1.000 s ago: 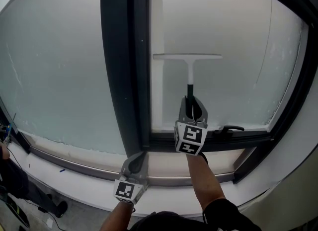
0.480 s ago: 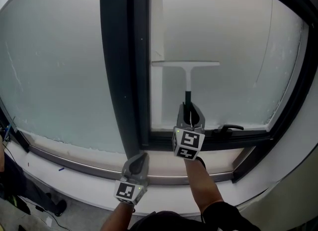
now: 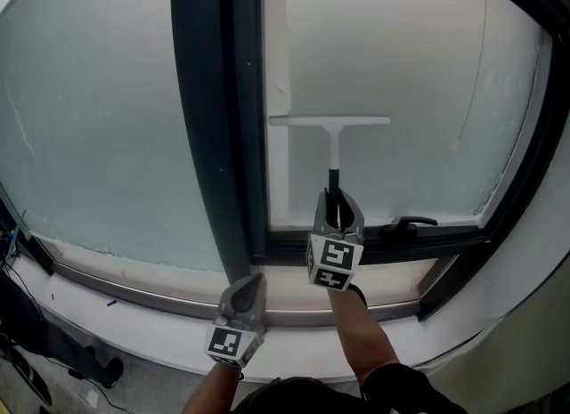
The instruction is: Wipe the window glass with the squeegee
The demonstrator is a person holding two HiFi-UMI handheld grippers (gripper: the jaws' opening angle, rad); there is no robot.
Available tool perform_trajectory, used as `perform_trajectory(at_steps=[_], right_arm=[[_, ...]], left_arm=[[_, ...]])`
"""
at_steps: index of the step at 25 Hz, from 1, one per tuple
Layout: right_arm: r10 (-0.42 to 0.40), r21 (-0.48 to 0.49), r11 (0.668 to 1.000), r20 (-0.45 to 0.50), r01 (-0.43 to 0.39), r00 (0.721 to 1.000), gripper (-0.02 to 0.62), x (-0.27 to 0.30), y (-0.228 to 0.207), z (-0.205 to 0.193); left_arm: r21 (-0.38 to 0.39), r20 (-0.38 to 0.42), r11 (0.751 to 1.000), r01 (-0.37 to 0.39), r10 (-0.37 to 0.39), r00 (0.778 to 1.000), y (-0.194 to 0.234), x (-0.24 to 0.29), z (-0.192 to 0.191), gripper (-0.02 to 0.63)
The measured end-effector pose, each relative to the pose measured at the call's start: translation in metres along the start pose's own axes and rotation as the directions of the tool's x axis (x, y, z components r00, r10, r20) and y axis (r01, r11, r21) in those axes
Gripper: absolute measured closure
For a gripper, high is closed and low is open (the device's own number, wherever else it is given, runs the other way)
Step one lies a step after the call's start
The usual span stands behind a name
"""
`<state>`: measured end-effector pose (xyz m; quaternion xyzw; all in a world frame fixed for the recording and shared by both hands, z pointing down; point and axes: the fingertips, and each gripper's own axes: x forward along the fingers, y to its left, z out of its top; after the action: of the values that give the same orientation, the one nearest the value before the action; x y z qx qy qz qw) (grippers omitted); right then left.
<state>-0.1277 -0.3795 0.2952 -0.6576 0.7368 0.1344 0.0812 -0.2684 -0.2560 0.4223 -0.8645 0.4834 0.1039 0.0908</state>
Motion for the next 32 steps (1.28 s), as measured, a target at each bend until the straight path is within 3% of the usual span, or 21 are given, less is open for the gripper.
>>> perform_trajectory(at_steps=[9,12,18,22,32], right_arm=[[-0.004,0.012,1.0,-0.035,0.005,0.999,0.5,-0.005,0.004,-0.02],[-0.003,0.017,1.0,-0.04,0.004,0.999,0.5,-0.006,0.005,-0.024],[-0.009,0.008,1.0,-0.054,0.01,0.999,0.5,-0.011,0.004,-0.035],[-0.009,0.014,1.0,-0.064,0.01,0.998,0.5,-0.014,0.007,-0.042],[-0.019,0.005,1.0,-0.048,0.02,0.999,0.5,-0.026,0.01,-0.052]], left_arm=[[-0.04,-0.014,0.999,-0.014,0.013,1.0,0.0,-0.003,-0.005,0.607],[0.002,-0.037,1.0,-0.009,0.009,0.999,0.004,-0.003,-0.013,0.607],[-0.059,-0.01,0.998,-0.017,0.017,1.0,0.001,0.0,-0.008,0.608],[-0.022,-0.035,1.0,-0.007,0.006,0.999,0.003,-0.001,-0.014,0.607],[-0.03,-0.039,0.999,-0.021,0.02,0.999,0.01,-0.003,-0.018,0.607]])
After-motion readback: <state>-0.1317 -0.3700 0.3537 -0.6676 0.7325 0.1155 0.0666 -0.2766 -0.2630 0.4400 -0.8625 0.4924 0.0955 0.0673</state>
